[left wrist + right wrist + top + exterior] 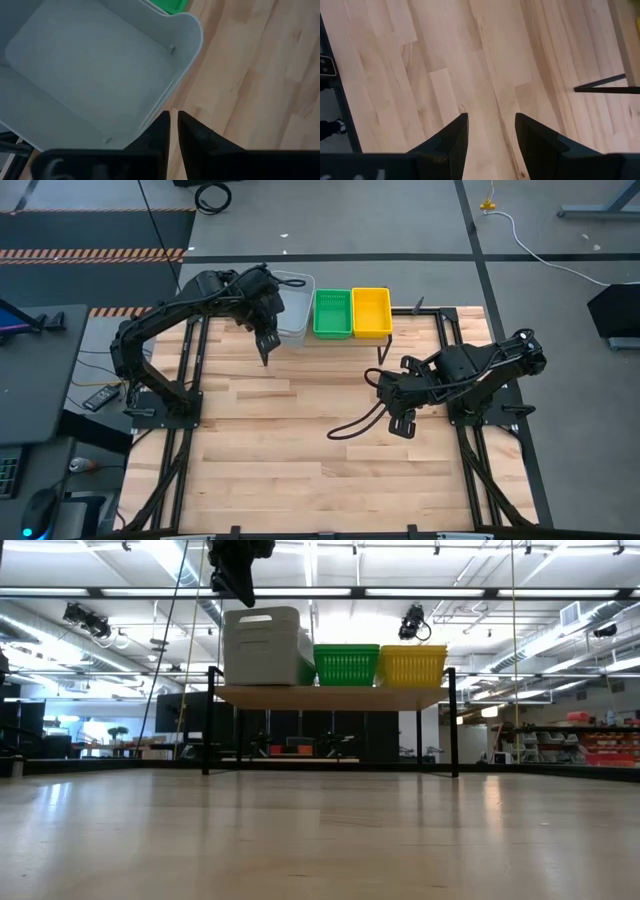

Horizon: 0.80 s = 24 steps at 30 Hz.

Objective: Stack baskets on shelf by color
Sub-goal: Stack the gray bin on top of the gray bin on the shelf

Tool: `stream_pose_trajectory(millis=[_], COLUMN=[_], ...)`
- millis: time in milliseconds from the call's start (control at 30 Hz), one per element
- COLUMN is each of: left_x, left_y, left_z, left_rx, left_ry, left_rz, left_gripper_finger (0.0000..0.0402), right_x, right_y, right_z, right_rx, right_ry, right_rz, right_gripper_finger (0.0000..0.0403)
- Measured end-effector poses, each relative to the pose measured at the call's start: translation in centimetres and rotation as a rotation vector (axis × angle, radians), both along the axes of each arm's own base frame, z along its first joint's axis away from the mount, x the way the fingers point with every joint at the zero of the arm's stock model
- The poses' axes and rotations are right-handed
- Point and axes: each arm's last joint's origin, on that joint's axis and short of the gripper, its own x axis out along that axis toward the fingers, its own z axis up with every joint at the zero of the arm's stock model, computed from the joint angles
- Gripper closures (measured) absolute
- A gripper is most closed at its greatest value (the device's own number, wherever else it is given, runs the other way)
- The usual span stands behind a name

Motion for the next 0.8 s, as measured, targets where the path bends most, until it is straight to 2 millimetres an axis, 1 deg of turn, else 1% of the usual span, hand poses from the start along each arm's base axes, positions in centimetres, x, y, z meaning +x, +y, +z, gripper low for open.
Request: stream_pose_trajectory(millis=[267, 800], left_x=[0.03, 0.33], left_y=[0.05, 0.21], left_z=[-0.04, -0.11], left_rx=[-0.006, -0.067], left_ry=[-0.001, -0.041], left_rz=[0.027, 0.161], left_gripper_finger=[0.0396, 0.0398], right_x=[0.0, -0.01], right_y=[0.0, 0.02], right_z=[0.0, 0.0], right_rx=[-0.001, 0.0], right_ry=[0.0, 0.005], right_rz=[0.001, 0.021], right_gripper_finger=[0.0234, 0.0234])
